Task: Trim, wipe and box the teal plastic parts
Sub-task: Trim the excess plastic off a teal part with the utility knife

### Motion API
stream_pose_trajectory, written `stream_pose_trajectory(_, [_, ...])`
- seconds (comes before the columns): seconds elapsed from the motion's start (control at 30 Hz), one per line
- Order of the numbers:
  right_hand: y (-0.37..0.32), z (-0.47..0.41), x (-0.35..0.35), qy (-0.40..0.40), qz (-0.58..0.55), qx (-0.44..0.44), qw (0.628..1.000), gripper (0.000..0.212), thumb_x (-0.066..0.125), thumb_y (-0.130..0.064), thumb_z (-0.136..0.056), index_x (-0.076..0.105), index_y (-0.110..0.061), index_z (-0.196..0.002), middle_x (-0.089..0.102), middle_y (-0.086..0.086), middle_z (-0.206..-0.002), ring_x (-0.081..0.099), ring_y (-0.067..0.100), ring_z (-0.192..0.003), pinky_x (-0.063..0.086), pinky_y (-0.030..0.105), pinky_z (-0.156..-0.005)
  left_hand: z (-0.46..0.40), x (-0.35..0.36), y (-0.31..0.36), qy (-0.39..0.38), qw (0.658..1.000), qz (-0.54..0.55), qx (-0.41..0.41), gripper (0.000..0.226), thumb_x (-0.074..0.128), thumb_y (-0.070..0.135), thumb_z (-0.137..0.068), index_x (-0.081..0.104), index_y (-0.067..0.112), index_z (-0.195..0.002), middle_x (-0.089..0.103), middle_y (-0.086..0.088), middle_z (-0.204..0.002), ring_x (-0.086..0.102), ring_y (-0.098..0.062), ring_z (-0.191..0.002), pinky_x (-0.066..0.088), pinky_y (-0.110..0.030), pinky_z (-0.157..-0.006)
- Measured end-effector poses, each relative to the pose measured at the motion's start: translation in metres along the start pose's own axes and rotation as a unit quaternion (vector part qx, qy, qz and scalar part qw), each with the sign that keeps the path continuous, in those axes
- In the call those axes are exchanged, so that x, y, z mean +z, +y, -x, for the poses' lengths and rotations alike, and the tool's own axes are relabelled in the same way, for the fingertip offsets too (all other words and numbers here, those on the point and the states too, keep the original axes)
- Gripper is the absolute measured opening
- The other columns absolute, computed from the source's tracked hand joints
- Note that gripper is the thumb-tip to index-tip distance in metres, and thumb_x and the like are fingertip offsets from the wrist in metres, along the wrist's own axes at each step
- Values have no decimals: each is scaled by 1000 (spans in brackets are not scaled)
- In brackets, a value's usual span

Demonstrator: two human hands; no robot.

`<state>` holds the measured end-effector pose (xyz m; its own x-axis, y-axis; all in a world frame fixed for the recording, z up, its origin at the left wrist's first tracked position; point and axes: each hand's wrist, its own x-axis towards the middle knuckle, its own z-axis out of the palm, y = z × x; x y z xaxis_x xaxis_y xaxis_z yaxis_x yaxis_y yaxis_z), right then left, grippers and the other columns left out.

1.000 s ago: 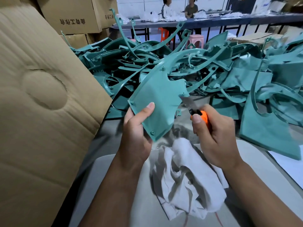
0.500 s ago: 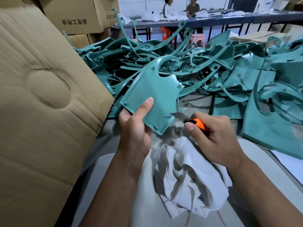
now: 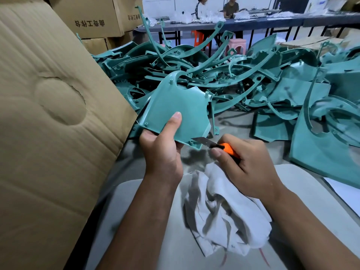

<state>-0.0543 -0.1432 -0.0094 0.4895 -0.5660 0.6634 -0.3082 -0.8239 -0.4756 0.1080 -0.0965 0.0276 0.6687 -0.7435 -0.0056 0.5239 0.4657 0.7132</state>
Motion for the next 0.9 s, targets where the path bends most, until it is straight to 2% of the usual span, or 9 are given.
stream_pose_trajectory(0.1, [3,-1,-1,58,36,7,998,42,50,-45,-105,44,-19,-73,37,-12,-52,41,10,-47,32,31,-46,-3,-1,1,10,1000,19,-16,29,67,-5,-91,68,7,-117,76,-12,-116,74,-29,-105,61,-50,-87])
stream_pose_trajectory(0.2, [8,-4,-4,112,65,34,991,40,52,-40,-105,39,-21,-73,30,-13,-53,36,6,-47,25,24,-49,-4,-2,2,21,999,40,-30,30,69,-5,-89,69,8,-116,77,-9,-112,75,-27,-101,62,-50,-83])
stream_pose_trajectory(0.3, [9,-4,-7,119,27,1,993,39,52,-36,-106,44,-18,-72,33,-17,-56,39,4,-50,25,16,-50,-2,-1,0,22,998,36,-36,32,70,-4,-89,68,7,-119,77,-9,-113,75,-26,-102,63,-46,-78])
stream_pose_trajectory(0.37, [6,-3,-4,81,6,-33,996,41,53,-38,-105,52,-11,-74,36,-15,-58,41,6,-51,30,19,-50,0,0,-2,27,998,34,-41,32,70,-4,-89,67,4,-120,77,-11,-112,76,-26,-99,63,-40,-72])
stream_pose_trajectory(0.43, [3,-2,0,55,11,-39,998,41,53,-41,-104,51,-12,-75,37,-12,-58,40,10,-51,33,29,-48,2,1,-2,25,998,29,-45,30,69,-5,-89,68,2,-118,77,-12,-110,76,-24,-95,62,-35,-68])
stream_pose_trajectory(0.53, [5,-4,-2,99,52,8,994,39,51,-40,-106,44,-18,-74,36,-12,-55,41,10,-48,27,21,-49,1,1,-1,22,998,16,-51,32,70,-3,-89,67,4,-120,77,-11,-112,75,-28,-101,64,-43,-78])
stream_pose_trajectory(0.63, [13,-4,-8,128,57,66,988,46,50,-43,-106,44,-14,-71,37,-7,-51,40,18,-48,25,25,-48,2,0,2,13,999,10,-46,26,70,-4,-89,68,9,-112,78,-8,-109,75,-27,-101,61,-50,-89])
stream_pose_trajectory(0.9, [7,-3,-1,109,54,20,992,40,52,-40,-105,40,-19,-73,31,-10,-52,41,13,-51,24,15,-49,6,2,0,-25,999,-22,-32,22,65,-5,-93,71,11,-107,76,-12,-113,72,-34,-108,54,-63,-97])
